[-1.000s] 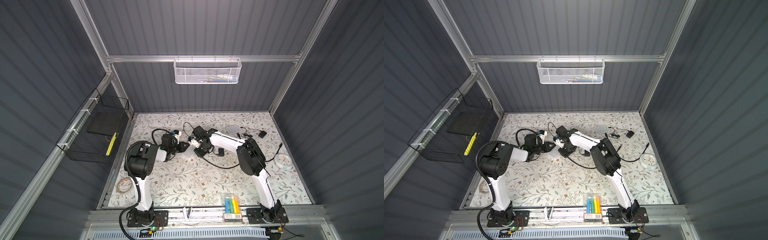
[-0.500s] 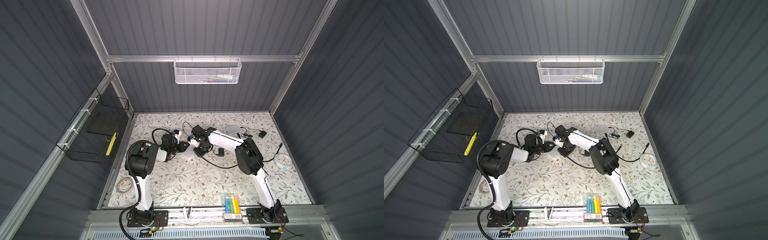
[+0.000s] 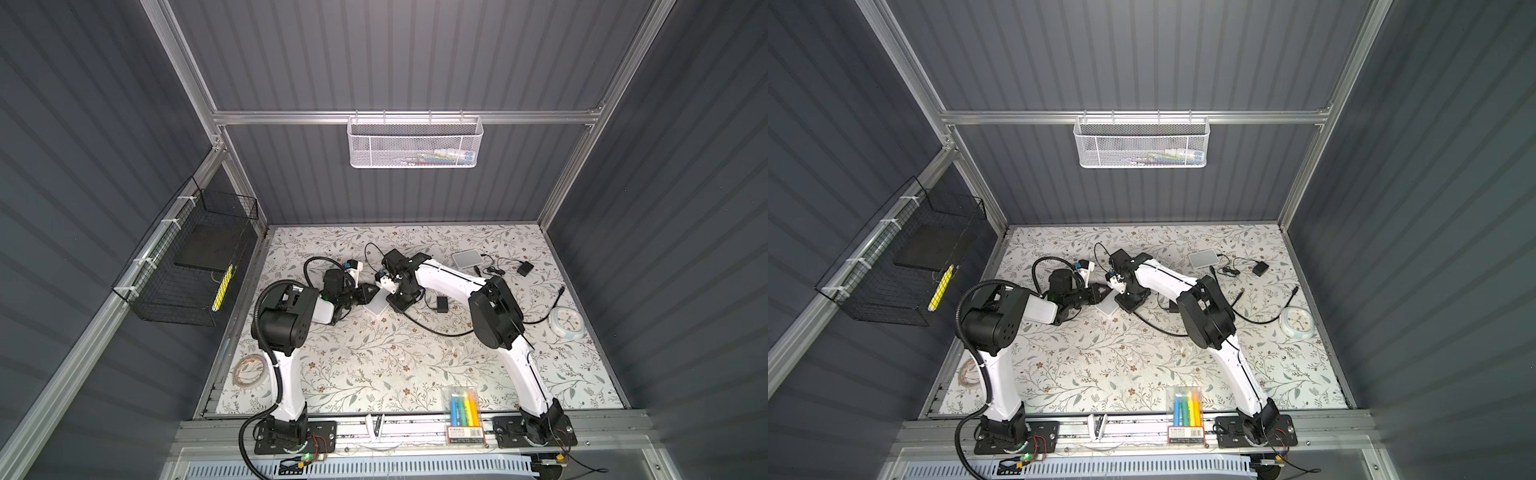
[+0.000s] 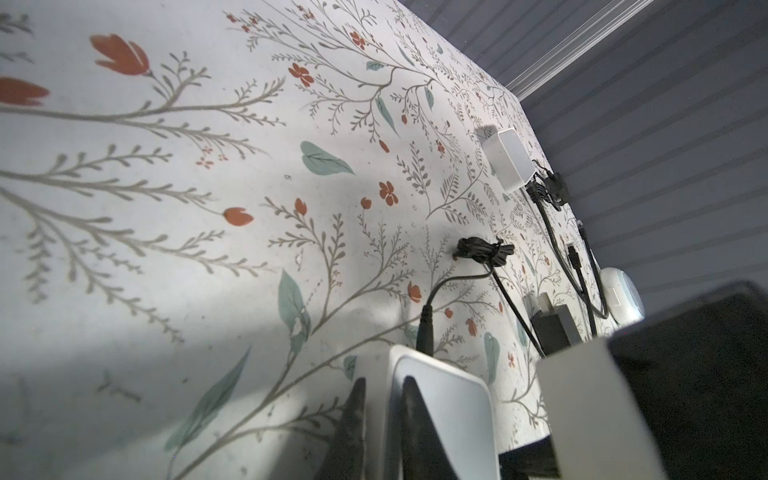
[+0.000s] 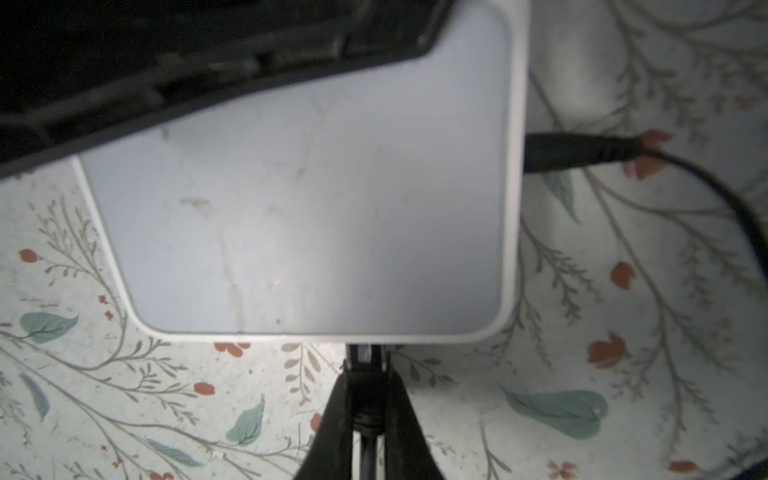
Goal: Insert the plug into the switch port
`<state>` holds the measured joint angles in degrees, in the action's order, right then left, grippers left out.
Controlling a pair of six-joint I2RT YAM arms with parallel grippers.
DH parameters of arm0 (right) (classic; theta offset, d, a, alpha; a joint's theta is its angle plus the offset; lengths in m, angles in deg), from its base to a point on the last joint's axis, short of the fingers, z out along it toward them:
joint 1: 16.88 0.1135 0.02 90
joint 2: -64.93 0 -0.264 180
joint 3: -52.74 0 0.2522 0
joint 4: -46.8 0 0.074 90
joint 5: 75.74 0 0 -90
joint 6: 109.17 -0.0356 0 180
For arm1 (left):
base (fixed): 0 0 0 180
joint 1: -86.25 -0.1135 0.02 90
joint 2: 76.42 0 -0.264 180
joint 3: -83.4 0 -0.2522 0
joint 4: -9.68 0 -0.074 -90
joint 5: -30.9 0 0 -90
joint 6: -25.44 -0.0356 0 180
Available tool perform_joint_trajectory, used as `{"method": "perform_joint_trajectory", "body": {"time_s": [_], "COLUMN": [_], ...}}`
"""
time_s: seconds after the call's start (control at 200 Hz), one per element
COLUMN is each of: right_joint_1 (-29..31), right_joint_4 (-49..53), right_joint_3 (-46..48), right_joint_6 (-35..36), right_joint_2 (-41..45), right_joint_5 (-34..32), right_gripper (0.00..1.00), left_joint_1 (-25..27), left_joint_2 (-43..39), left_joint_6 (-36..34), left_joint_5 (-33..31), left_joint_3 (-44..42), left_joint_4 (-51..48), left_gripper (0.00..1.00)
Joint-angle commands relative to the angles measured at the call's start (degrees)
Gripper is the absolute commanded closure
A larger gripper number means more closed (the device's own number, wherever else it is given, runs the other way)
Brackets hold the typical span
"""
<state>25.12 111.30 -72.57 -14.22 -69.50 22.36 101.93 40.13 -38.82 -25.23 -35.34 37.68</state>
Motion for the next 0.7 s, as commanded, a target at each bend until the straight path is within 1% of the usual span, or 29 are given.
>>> {"method": "perform_joint_trajectory", "body": {"time_s": [0.0, 0.695], "right_joint_1": [0.48, 0.62], "right_joint_4": [-21.47, -20.75], "right_joint_3": [-6.25, -12.27], "right_joint_6": [-1.14, -1.06], "right_joint_2": [-0.64, -2.60], "right_joint_5": [0.68, 0.33], "right_gripper": [1.00, 1.00], "left_joint_1": [5.41, 5.76], "left_joint_2": [6.11, 6.67], "left_joint_6": [0.25, 0.74], "left_joint_5": [6.98, 7.44], "left_joint_3": [-4.97, -5.24], "left_joint_4": [-20.09, -19.11], "left_gripper": [0.84, 0.84]}}
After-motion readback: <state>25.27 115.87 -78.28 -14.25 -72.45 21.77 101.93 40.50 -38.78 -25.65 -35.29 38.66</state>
